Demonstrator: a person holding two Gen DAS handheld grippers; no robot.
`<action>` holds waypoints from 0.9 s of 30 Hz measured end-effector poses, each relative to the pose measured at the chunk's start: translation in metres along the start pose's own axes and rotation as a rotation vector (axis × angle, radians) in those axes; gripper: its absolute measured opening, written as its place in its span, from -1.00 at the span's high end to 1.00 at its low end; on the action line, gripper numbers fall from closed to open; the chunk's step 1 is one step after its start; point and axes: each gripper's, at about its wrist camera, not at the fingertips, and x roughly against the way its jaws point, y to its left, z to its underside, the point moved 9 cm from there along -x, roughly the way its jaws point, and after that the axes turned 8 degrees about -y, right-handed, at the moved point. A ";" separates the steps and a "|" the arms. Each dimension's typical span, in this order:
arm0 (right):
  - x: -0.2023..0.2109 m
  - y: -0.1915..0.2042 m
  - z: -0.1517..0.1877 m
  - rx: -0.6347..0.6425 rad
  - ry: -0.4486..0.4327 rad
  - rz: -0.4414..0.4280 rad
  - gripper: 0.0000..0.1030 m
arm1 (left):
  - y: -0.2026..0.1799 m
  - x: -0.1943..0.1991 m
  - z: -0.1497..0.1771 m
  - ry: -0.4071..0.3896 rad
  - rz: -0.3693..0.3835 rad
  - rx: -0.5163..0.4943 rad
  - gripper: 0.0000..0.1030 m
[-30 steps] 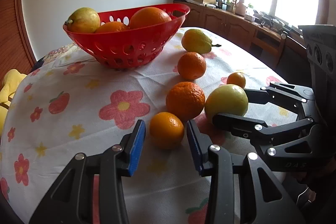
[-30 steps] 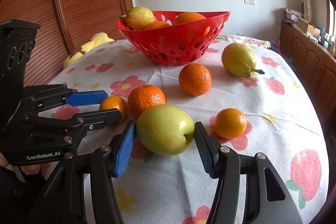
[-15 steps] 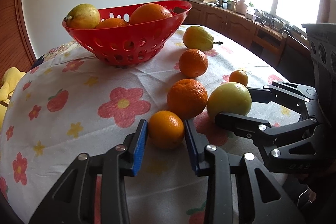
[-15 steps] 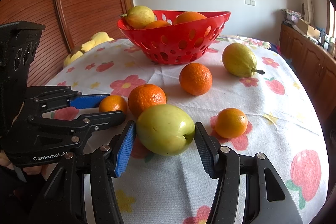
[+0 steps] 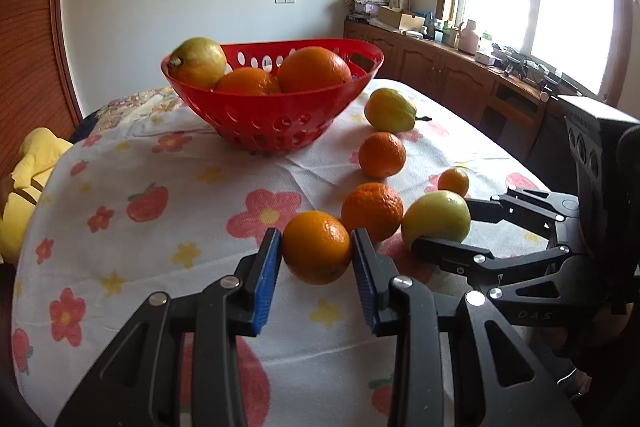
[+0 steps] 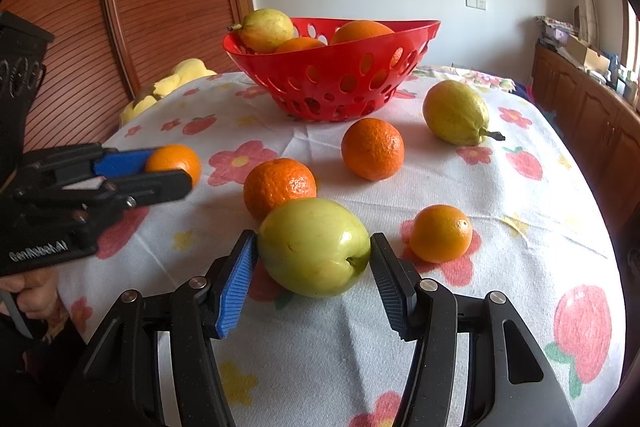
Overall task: Organize fruits
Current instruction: 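Grasp the green apple with the right tool while the left tool grasps an orange, then carry the green apple and orange over the red basket with both tools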
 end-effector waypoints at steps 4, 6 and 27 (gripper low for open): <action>-0.001 0.001 0.001 0.003 0.003 -0.003 -0.12 | 0.002 0.002 -0.003 -0.004 -0.011 0.002 0.34; -0.001 0.001 0.001 0.004 0.003 -0.004 -0.12 | 0.003 0.003 -0.005 -0.010 -0.010 0.002 0.34; 0.020 -0.006 -0.033 0.030 -0.063 0.020 -0.10 | 0.023 0.010 -0.041 -0.068 -0.041 -0.028 0.34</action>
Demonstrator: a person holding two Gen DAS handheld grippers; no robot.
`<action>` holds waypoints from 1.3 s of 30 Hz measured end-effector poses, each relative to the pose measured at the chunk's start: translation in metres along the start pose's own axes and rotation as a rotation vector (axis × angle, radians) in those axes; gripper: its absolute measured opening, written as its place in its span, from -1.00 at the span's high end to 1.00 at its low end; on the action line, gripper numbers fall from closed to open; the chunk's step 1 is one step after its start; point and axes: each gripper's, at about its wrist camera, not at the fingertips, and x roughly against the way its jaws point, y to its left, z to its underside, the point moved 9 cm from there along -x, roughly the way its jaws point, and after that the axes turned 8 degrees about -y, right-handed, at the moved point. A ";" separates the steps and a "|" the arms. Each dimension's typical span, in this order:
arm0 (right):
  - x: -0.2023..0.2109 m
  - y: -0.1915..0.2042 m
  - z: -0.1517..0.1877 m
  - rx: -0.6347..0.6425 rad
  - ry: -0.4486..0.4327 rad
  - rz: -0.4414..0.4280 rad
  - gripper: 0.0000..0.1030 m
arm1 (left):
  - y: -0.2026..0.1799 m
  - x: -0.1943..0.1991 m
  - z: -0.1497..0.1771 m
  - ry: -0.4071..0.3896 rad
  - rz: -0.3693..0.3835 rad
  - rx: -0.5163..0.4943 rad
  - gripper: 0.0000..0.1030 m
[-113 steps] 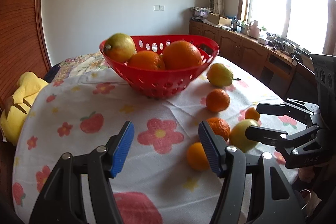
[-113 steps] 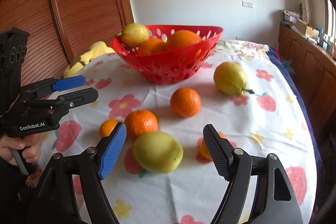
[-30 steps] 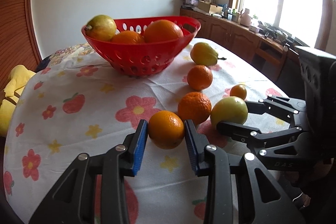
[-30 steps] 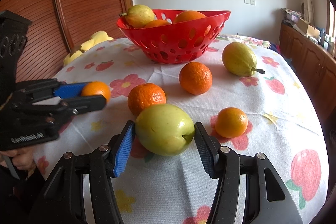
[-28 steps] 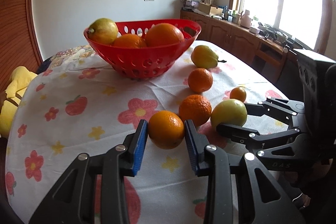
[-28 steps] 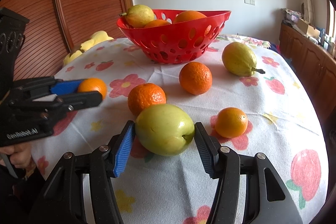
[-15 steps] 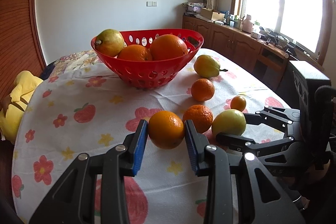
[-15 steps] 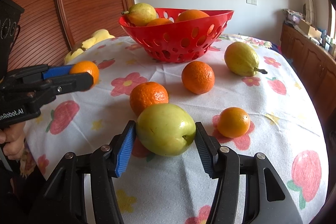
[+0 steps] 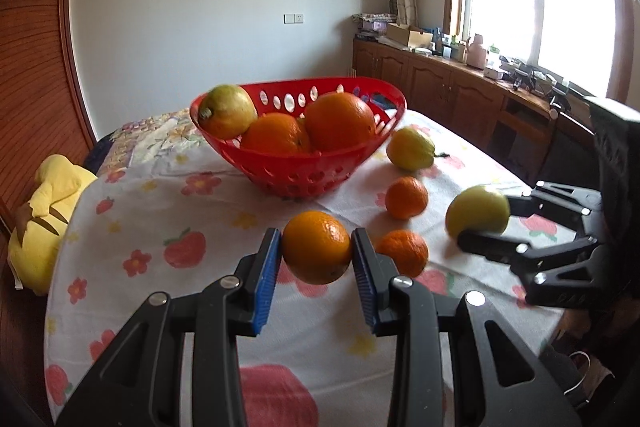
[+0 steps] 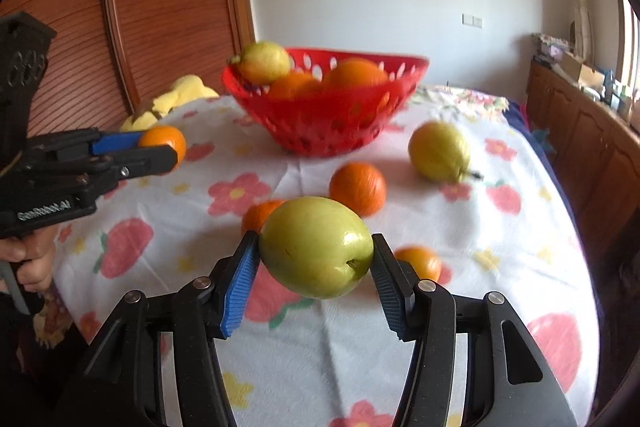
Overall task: Organize fruits
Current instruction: 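Carry the green apple and orange over the red basket with both tools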
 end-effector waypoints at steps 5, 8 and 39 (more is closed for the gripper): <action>0.003 -0.005 -0.033 0.031 -0.041 -0.008 -0.10 | 0.010 -0.006 -0.018 -0.020 -0.015 0.005 0.34; 0.002 -0.007 -0.054 0.052 -0.067 -0.015 -0.10 | 0.016 -0.011 -0.028 -0.030 -0.022 0.005 0.34; -0.103 -0.071 -0.156 0.130 -0.063 -0.027 -0.10 | 0.024 -0.112 -0.074 -0.006 0.014 0.000 0.34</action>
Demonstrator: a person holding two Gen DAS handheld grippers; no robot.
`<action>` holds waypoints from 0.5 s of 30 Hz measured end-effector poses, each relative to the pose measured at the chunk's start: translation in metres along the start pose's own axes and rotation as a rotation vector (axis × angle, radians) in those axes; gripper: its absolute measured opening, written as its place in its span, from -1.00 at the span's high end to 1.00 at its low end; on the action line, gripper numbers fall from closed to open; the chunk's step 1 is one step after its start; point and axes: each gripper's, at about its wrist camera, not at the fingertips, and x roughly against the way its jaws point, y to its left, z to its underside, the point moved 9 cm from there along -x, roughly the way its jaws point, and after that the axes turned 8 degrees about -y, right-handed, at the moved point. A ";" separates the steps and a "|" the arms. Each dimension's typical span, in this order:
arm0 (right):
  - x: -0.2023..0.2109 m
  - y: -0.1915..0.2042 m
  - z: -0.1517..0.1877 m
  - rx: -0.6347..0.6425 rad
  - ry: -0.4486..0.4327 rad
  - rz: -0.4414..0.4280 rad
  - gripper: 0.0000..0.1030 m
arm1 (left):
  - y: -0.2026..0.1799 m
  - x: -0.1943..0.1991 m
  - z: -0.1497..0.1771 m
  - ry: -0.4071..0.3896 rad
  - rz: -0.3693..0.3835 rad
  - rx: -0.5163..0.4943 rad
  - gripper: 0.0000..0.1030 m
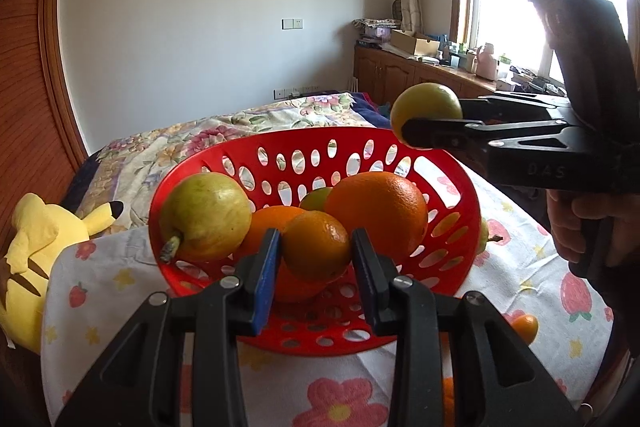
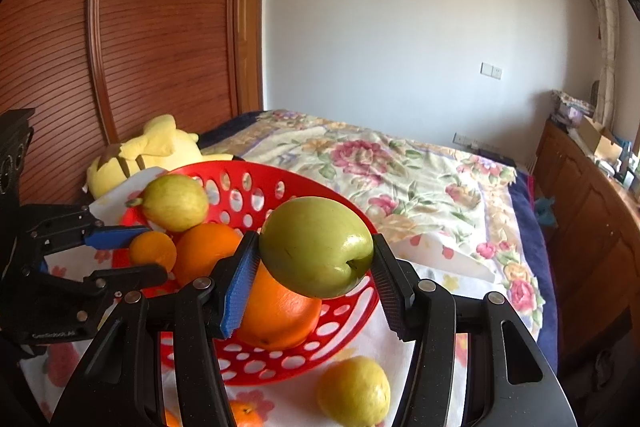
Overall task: Organize fruits
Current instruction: 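Carry the green apple and orange over the red basket with both tools, then open both tools to release the apple and orange into the basket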
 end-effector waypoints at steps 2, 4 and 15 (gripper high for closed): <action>-0.007 -0.003 0.001 0.000 0.010 -0.003 -0.10 | 0.002 -0.004 0.002 0.003 0.003 0.009 0.34; -0.013 -0.005 0.003 -0.003 0.021 -0.008 -0.10 | 0.003 -0.007 0.004 0.012 0.006 0.012 0.34; -0.038 -0.009 0.006 -0.009 0.052 -0.006 -0.10 | 0.003 -0.010 0.007 0.013 0.024 0.019 0.33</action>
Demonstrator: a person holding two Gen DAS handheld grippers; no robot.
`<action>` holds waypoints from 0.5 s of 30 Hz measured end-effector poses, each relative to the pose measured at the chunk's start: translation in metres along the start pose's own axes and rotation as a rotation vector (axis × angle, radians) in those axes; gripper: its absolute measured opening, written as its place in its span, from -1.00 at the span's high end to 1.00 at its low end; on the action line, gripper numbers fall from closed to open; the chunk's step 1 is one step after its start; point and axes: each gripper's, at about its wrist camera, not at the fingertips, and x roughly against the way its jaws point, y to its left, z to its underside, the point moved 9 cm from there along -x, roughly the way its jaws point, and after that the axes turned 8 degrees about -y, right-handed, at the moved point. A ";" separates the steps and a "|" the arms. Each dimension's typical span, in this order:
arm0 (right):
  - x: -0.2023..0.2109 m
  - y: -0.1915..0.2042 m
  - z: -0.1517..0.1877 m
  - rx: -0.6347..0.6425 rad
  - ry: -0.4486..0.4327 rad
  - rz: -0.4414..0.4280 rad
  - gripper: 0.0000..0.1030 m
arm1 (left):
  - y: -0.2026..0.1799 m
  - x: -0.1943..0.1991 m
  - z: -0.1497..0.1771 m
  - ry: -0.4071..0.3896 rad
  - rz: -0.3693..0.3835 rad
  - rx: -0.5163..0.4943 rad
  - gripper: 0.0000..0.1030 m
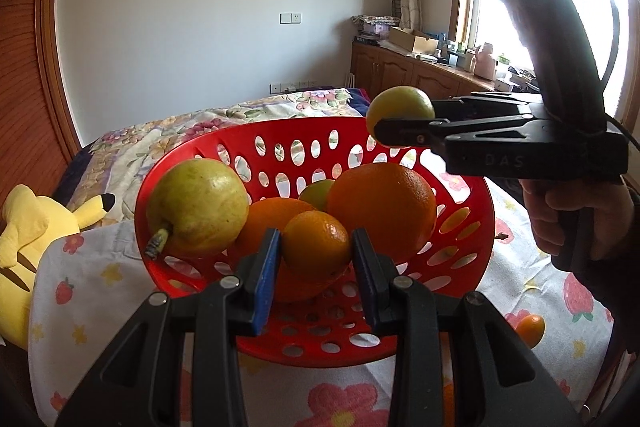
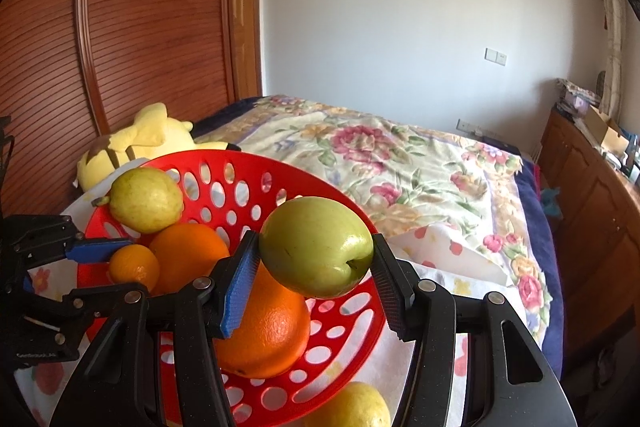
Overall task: Organize fruits
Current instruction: 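Open both tools to release the apple and orange into the basket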
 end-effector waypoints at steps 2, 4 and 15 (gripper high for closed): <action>-0.002 0.001 0.002 0.003 0.006 -0.003 -0.10 | 0.000 0.000 0.000 -0.001 0.001 0.000 0.33; -0.005 0.002 0.004 0.005 0.015 -0.005 -0.10 | 0.000 0.000 0.000 -0.001 0.001 0.000 0.33; 0.000 -0.001 0.005 -0.011 0.005 -0.012 -0.13 | 0.000 0.002 -0.001 0.003 0.005 0.008 0.33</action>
